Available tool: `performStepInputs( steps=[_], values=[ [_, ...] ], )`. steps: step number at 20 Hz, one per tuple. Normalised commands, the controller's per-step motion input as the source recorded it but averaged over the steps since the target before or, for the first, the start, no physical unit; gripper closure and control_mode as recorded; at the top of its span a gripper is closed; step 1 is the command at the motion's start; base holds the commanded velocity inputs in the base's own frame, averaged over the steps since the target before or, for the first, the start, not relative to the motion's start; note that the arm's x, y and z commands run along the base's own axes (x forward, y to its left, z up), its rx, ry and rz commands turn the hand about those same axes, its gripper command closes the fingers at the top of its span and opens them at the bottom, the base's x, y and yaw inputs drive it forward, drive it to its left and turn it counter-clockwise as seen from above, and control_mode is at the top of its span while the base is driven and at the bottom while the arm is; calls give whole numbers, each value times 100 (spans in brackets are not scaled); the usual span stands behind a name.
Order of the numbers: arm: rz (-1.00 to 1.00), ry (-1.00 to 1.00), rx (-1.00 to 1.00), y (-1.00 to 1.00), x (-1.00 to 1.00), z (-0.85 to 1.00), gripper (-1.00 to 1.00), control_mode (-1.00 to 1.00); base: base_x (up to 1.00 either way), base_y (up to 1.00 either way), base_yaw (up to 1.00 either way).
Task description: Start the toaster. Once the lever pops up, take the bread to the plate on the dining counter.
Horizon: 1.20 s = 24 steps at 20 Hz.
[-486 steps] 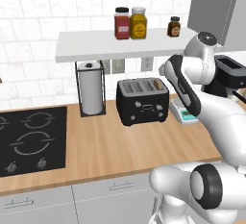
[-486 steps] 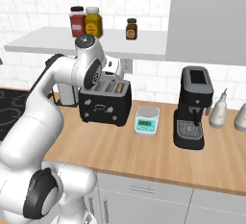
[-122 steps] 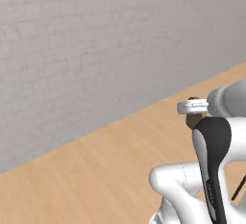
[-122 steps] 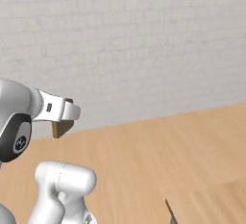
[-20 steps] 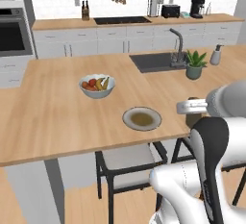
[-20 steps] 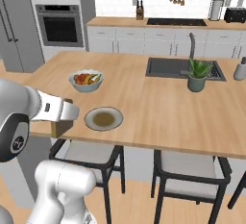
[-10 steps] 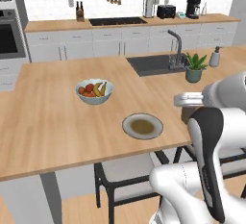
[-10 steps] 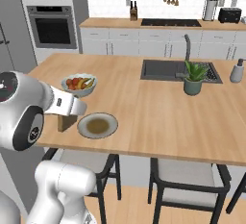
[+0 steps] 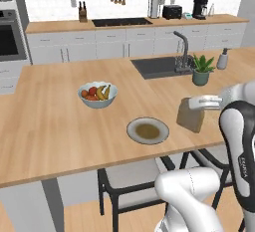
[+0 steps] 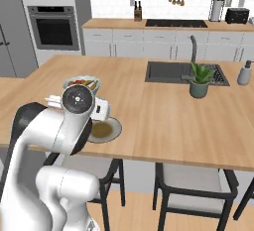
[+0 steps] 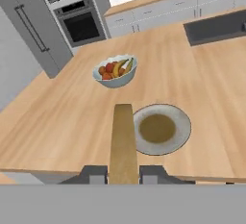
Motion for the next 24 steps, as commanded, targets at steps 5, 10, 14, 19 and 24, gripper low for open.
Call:
performStepInputs(
  steps=[5, 10, 14, 19, 24],
  values=[
    [18, 13, 12, 13, 93, -65, 100, -100, 0, 0, 0],
    [9, 6, 10, 19, 88, -41, 100, -100, 0, 0, 0],
    [4, 4, 7, 25, 75, -36, 100, -100, 0, 0, 0],
    [2, 5, 4, 14, 48, -47, 100, -100, 0, 0, 0],
    [0, 2, 0, 4, 21, -59, 100, -100, 0, 0, 0]
  ],
)
